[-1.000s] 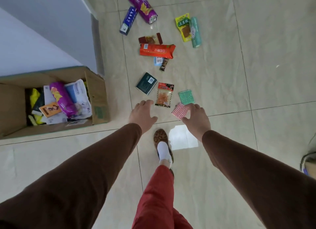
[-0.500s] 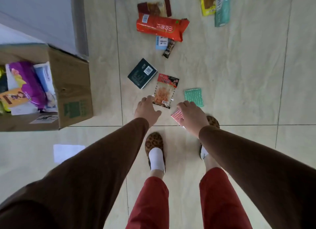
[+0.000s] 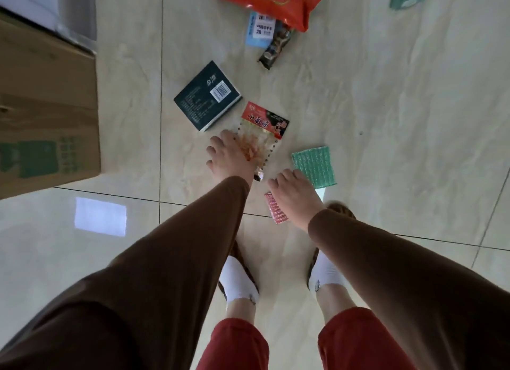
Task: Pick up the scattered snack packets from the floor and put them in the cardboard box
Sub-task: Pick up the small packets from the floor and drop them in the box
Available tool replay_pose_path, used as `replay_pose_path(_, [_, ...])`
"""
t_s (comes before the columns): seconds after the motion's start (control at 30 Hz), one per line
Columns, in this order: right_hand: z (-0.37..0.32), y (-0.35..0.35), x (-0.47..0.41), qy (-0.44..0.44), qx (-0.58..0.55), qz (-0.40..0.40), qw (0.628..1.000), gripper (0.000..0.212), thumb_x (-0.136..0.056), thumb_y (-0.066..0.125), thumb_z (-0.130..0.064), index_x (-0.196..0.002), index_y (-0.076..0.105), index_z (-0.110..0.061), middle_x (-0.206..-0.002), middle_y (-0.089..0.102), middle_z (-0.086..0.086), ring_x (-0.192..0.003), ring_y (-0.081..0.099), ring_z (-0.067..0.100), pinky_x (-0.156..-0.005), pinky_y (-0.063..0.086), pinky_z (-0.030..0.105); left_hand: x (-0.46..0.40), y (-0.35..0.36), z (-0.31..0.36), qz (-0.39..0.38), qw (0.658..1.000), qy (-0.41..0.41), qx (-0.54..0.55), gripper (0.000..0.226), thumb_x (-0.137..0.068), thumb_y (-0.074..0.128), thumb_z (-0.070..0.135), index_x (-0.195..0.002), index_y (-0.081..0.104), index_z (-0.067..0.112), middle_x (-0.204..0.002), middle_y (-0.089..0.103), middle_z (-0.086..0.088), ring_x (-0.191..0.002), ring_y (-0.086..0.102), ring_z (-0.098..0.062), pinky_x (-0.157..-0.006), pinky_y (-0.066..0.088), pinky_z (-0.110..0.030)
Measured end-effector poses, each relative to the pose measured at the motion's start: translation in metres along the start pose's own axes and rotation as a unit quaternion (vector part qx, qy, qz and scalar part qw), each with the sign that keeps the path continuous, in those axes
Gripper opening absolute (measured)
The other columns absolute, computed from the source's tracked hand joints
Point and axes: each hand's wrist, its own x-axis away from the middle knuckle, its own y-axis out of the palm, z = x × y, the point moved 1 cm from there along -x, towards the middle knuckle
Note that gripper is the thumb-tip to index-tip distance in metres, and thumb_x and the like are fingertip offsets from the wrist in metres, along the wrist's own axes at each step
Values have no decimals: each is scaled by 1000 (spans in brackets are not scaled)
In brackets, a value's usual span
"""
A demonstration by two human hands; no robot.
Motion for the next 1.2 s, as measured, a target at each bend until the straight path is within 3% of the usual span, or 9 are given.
replay_pose_path(0.1, [8,-6,6,27,-69,-36,997,1,-85,70,-7,-86,69,-8,-84,64,8,-87,61,29,-75,49,41,0,2,4,-39,999,-16,31,64,-77,80,33,-126,44,12,-117,62,-14,-110,54,-34,-89,41,-43])
replay_pose_path(0.23, [37,-29,26,55,-168,-31,984,26,-97,62,-26,-116,63,-8,-116,60,7,-113,53,26,-94,45,38,18,-26,4,-70,996,41,28,25,-89,60,34,-102,64,13,-97,64,-8,-101,54,-30,-83,46,-41])
replay_pose_path(0.43, [88,-54,31,174,-168,-5,970,33,-96,63,-30,-118,59,-5,-122,56,14,-115,50,32,-92,48,43,1,-89,0,-25,985,171,-7,42,-86,70,41,-116,68,13,-131,52,-5,-125,39,-28,-106,37,-43])
replay_pose_path(0.53, [97,-50,17,204,-165,-19,965,44,-92,68,-36,-121,56,-6,-130,46,11,-120,45,32,-92,47,43,-42,-110,0,-14,986,167,8,33,-82,75,38,-110,73,21,-151,42,-4,-142,26,-32,-116,26,-49])
replay_pose_path(0.63, [91,-38,5,188,-141,-28,972,60,-84,77,-40,-128,51,-7,-142,37,8,-125,43,30,-96,50,42,-81,-119,0,-38,989,144,-10,51,-82,76,39,-129,64,24,-161,29,-3,-150,17,-30,-123,14,-46])
replay_pose_path(0.77, [82,-27,-2,175,-132,-8,976,78,-82,80,-39,-141,37,-11,-131,51,10,-114,54,27,-89,55,39,-102,-114,-8,-62,990,78,97,77,-71,87,35,-129,41,14,-132,50,-12,-119,55,-32,-104,46,-48])
replay_pose_path(0.9, [80,-25,-6,181,-182,-42,966,55,-90,72,-33,-133,45,-12,-117,59,7,-111,57,24,-88,51,33,-108,-105,-18,-55,994,-8,93,108,-62,89,49,-144,25,16,-129,58,-18,-122,53,-39,-102,47,-51])
replay_pose_path(1.03, [76,-40,-17,166,-189,-103,962,34,-93,68,-32,-119,61,-10,-114,63,9,-113,57,28,-93,50,35,-110,-97,-15,-98,995,-10,-16,94,-58,77,74,-120,53,8,-112,62,-14,-106,56,-34,-88,44,-41])
replay_pose_path(1.2, [93,-109,-49,209,-361,-21,908,25,-92,66,-28,-110,57,-14,-106,67,9,-101,65,31,-84,52,37,-91,-108,-15,-102,983,-18,152,67,-69,86,45,-119,54,14,-108,61,-4,-95,61,-24,-81,52,-34])
